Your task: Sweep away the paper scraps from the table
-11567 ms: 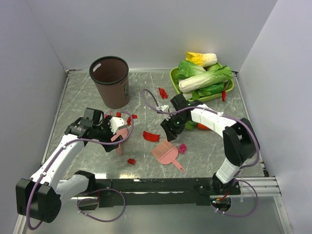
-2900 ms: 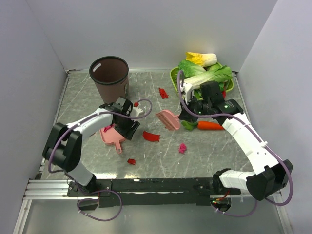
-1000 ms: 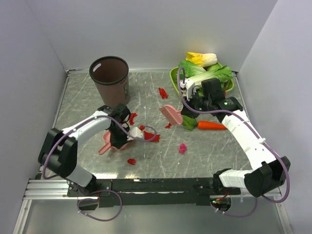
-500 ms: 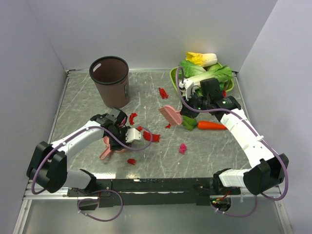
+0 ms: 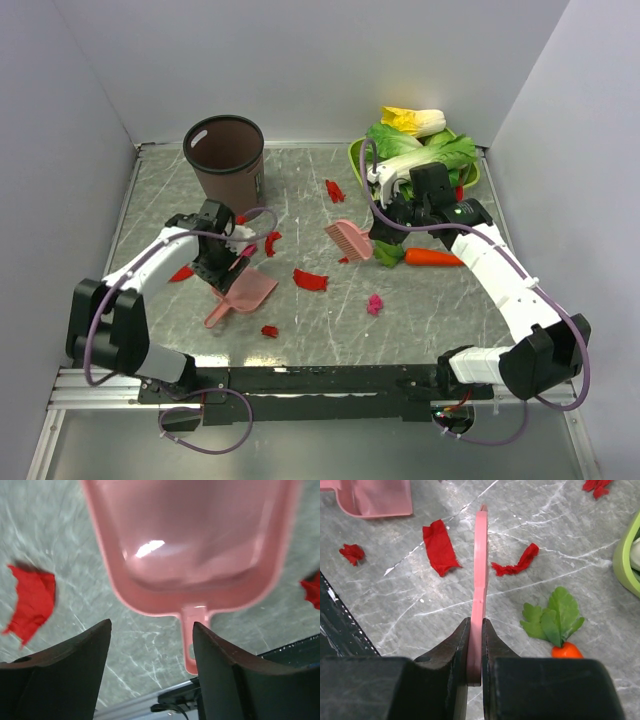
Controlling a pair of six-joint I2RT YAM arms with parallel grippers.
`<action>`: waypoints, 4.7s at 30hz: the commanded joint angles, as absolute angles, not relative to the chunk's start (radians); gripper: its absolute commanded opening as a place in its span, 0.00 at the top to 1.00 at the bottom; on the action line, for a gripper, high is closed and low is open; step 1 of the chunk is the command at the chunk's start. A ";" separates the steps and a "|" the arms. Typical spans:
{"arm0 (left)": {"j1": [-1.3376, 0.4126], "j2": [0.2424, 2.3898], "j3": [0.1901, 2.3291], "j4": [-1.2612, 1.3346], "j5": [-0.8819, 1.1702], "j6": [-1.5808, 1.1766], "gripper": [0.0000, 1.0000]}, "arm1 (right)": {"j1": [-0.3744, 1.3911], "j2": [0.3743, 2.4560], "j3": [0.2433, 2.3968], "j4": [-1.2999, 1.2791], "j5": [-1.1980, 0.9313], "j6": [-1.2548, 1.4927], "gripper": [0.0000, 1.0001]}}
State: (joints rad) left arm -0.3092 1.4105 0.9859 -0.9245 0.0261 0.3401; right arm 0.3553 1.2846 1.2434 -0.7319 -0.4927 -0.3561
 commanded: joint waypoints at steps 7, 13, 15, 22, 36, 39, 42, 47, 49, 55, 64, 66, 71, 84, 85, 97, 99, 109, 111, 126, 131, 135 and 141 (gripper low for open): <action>-0.236 1.566 1.049 -0.824 0.002 0.210 0.48 | 0.347 1.298 1.284 -0.692 -0.535 -0.336 1.00; -0.232 1.608 1.043 -0.762 0.049 0.180 0.63 | 0.348 1.287 1.276 -0.696 -0.517 -0.347 1.00; -0.232 1.627 1.045 -0.755 0.054 0.176 0.64 | 0.347 1.285 1.273 -0.699 -0.508 -0.348 1.00; -0.232 1.623 1.063 -0.735 0.057 0.195 0.65 | 0.350 1.282 1.262 -0.696 -0.499 -0.360 1.00; -0.232 1.647 1.078 -0.721 0.118 0.255 0.94 | 0.348 1.313 1.267 -0.677 -0.503 -0.360 1.00; -0.236 1.660 1.098 -0.706 0.141 0.255 0.98 | 0.348 1.315 1.269 -0.681 -0.502 -0.362 1.00; -0.250 1.669 1.123 -0.692 0.156 0.268 0.99 | 0.348 1.315 1.270 -0.681 -0.502 -0.364 1.00; -0.291 1.664 1.137 -0.667 0.161 0.305 0.98 | 0.348 1.305 1.266 -0.684 -0.494 -0.367 1.00; -0.308 1.658 1.128 -0.655 0.161 0.314 0.86 | 0.350 1.296 1.256 -0.684 -0.488 -0.370 1.00; -0.319 1.512 1.085 -0.666 0.195 0.344 0.39 | 0.347 1.261 1.223 -0.692 -0.480 -0.374 1.00; -0.325 1.244 0.871 -0.824 0.288 0.414 0.02 | 0.337 1.249 1.195 -0.686 -0.483 -0.371 1.00; -0.330 1.229 0.827 -0.847 0.287 0.423 0.04 | 0.337 1.261 1.204 -0.684 -0.491 -0.367 1.00; -0.368 1.201 0.755 -0.819 0.264 0.414 0.10 | 0.339 1.293 1.236 -0.693 -0.506 -0.361 1.00; -0.373 1.273 0.745 -0.730 0.230 0.400 0.36 | 0.339 1.293 1.250 -0.703 -0.502 -0.364 1.00; -0.373 1.275 0.749 -0.721 0.233 0.397 0.38 | 0.337 1.289 1.249 -0.706 -0.500 -0.362 1.00; -0.374 1.322 0.778 -0.695 0.232 0.383 0.56 | 0.337 1.285 1.243 -0.707 -0.497 -0.364 1.00; -0.376 1.327 0.781 -0.703 0.227 0.387 0.62 | 0.337 1.284 1.241 -0.709 -0.495 -0.367 1.00; -0.371 1.232 0.802 -0.851 0.137 0.457 0.99 | 0.337 1.241 1.262 -0.749 -0.463 -0.431 1.00; -0.370 1.200 0.817 -0.908 0.147 0.536 0.99 | 0.337 1.238 1.272 -0.767 -0.443 -0.449 1.00; -0.345 1.060 0.821 -1.252 -0.029 0.966 0.99 | 0.402 1.194 1.318 -1.140 -0.510 -0.577 1.00; -0.220 1.101 0.860 -1.163 -0.041 0.913 0.99 | 0.436 1.259 1.362 -1.146 -0.747 -0.595 1.00; 0.063 1.114 0.938 -1.115 -0.019 0.977 0.99 | 0.468 1.391 1.478 -1.128 -0.781 -0.580 1.00; 0.317 1.123 1.008 -1.167 0.083 0.993 0.99 | 0.557 1.572 1.666 -1.117 -0.879 -0.554 1.00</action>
